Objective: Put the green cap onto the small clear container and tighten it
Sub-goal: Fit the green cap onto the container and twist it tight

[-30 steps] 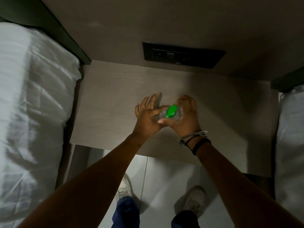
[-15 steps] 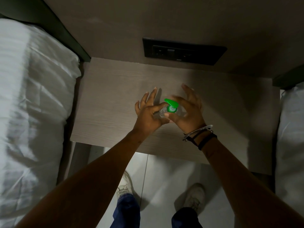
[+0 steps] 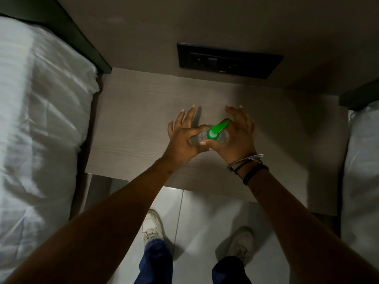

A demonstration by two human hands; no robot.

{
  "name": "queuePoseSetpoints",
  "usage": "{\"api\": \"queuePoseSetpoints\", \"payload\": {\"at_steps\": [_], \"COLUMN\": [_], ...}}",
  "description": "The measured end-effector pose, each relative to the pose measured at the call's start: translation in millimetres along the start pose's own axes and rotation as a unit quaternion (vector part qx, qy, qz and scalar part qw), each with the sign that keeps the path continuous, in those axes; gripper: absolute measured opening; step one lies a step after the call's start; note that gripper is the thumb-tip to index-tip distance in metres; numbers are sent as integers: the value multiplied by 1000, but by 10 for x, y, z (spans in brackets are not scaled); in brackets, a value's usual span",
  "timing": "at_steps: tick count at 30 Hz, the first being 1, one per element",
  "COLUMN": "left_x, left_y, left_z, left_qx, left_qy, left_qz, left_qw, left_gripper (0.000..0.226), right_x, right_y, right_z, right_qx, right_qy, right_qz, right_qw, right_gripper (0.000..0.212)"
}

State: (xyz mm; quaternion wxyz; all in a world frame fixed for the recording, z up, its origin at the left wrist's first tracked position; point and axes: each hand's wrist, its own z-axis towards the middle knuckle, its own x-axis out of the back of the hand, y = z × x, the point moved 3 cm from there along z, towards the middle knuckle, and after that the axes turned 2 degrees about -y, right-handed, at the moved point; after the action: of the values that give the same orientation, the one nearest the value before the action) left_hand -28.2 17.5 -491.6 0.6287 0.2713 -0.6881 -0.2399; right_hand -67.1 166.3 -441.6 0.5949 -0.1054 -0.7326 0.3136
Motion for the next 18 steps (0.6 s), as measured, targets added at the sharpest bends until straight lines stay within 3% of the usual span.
{"api": "queuePoseSetpoints", "payload": {"at_steps": [4,9,15,18], "left_x": [10,20,60,59], "left_y": [2,9,-32,-51], "left_z": [0,-15,-35,-56], "left_qx": [-7,2,12,9], "left_qy": [1,-5,3,6], "left_qz": [-5,-16,-15,-12], "left_qw": [1000,1000,1000,1000], "left_gripper": [54,54,51,48], "right_x": [-46,-44,-144,-211], "right_y": [5,30,-65,-77], "right_z": [2,-41,-72,-121], "right_qx": [-11,11,-44,-66], "right_qy": [3,18,96,97], "right_qz": [18,77,47,45], "right_qw": [1000,997,993,992], "right_gripper": [74,35,47,64]}}
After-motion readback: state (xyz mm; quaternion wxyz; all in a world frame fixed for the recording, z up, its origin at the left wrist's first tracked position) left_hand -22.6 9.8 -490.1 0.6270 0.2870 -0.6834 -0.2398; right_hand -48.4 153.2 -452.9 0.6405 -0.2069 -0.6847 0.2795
